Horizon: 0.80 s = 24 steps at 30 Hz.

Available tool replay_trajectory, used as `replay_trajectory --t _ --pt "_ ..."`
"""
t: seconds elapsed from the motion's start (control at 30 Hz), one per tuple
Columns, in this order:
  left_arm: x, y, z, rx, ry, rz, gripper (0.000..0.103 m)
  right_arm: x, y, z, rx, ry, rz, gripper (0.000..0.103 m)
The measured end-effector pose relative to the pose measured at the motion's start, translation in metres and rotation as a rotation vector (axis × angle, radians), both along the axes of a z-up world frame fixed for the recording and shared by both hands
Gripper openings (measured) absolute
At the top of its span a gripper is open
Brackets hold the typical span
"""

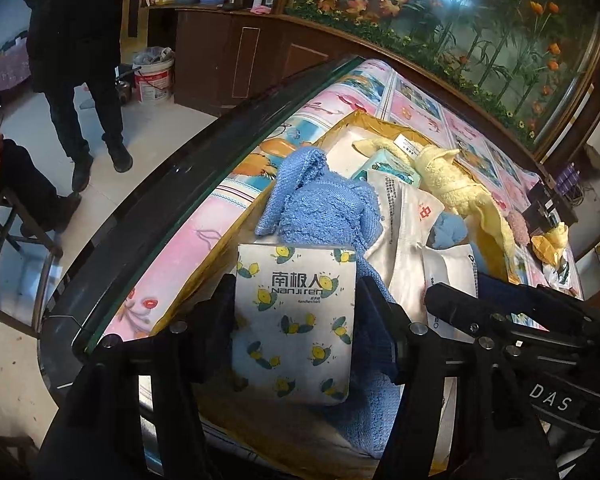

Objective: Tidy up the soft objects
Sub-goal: 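Carry the tissue pack and white packet over the box and open both tools, then grasp the pink fluffy ball with the left tool while the right tool grasps the mustard-yellow pouch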

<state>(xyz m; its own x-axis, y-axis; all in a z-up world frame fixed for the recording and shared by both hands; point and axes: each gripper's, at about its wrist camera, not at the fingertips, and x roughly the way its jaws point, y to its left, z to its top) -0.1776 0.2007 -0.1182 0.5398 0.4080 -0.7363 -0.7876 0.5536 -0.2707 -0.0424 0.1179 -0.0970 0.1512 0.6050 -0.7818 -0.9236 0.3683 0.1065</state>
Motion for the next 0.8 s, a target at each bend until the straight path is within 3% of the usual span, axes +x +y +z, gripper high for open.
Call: replay_trajectory --t 0.17,0.4,0.6,0.73,0.8 --pt "-0.007 0.003 0.006 -0.050 -0.075 -0.004 0.062 0.005 -0.007 0.006 0.048 0.038 -0.006 0.066" --pt "-0.027 -0.003 0.034 -0.017 -0.204 0.066 0.062 0.012 -0.029 0.024 0.150 0.073 -0.019 0.067" --pt "-0.023 -0.022 0.065 0.122 -0.159 0.094 0.062 0.022 -0.062 0.037 0.225 0.067 -0.063 0.067" --pt "0.000 -0.047 0.077 0.191 -0.126 0.024 0.072 0.042 -0.090 0.039 0.251 0.077 -0.118 0.067" --pt "0.013 -0.060 0.080 0.203 -0.120 -0.033 0.072 0.056 -0.104 0.038 0.258 0.079 -0.155 0.067"
